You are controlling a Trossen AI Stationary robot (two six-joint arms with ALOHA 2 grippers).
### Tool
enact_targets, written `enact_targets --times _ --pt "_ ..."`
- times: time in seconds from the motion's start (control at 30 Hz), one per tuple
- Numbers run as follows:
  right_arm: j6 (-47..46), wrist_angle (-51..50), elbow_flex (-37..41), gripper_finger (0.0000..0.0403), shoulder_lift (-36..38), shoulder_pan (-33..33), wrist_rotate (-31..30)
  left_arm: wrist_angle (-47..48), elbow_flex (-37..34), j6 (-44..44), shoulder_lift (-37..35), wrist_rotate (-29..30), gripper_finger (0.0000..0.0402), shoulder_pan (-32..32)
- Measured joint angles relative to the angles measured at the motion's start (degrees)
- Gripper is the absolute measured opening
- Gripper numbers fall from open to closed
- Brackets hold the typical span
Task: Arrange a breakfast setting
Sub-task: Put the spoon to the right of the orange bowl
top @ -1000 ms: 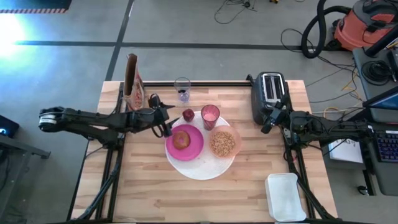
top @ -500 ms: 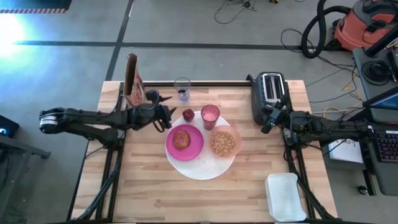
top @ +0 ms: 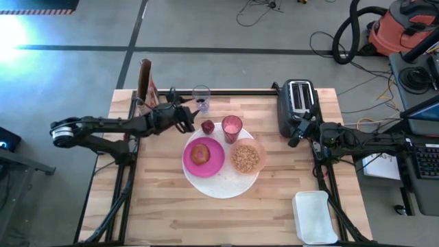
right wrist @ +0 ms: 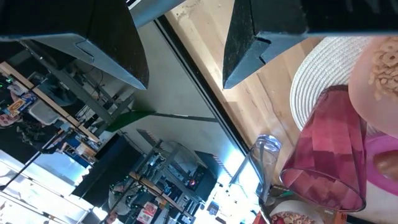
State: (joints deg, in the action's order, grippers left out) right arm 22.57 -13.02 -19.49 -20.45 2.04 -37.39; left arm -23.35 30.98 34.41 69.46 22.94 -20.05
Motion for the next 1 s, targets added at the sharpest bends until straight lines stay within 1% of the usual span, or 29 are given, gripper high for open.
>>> enact_targets --times 0.1,0.3,0.53,0.67,0.83,1.0 --pt "-0.03 0.0 0.0 0.0196 0.0 0.0 0.0 -1.41 0.02 1.21 1.22 -0.35 0.0247 -1.75" --pt "0.02 0.0 0.0 0.0196 0.0 0.0 0.0 -3.15 0.02 0.99 4.98 -4.11 0.0247 -5.15" --pt "-0.04 0.0 0.0 0.0196 0.0 0.0 0.0 -15.8 0.02 4.67 10.26 -4.37 0.0247 -6.25" --pt "-0.01 0.0 0.0 0.0196 0.0 0.0 0.0 -18.1 0.04 4.91 12.58 -4.37 0.0243 -7.06" --pt "-0.04 0.0 0.0 0.0196 0.0 0.0 0.0 -20.32 0.04 4.13 14.56 -4.31 0.0212 -7.59" --pt "-0.04 0.0 0.0 0.0196 0.0 0.0 0.0 -20.94 0.03 4.11 14.81 -4.33 0.0155 -7.59"
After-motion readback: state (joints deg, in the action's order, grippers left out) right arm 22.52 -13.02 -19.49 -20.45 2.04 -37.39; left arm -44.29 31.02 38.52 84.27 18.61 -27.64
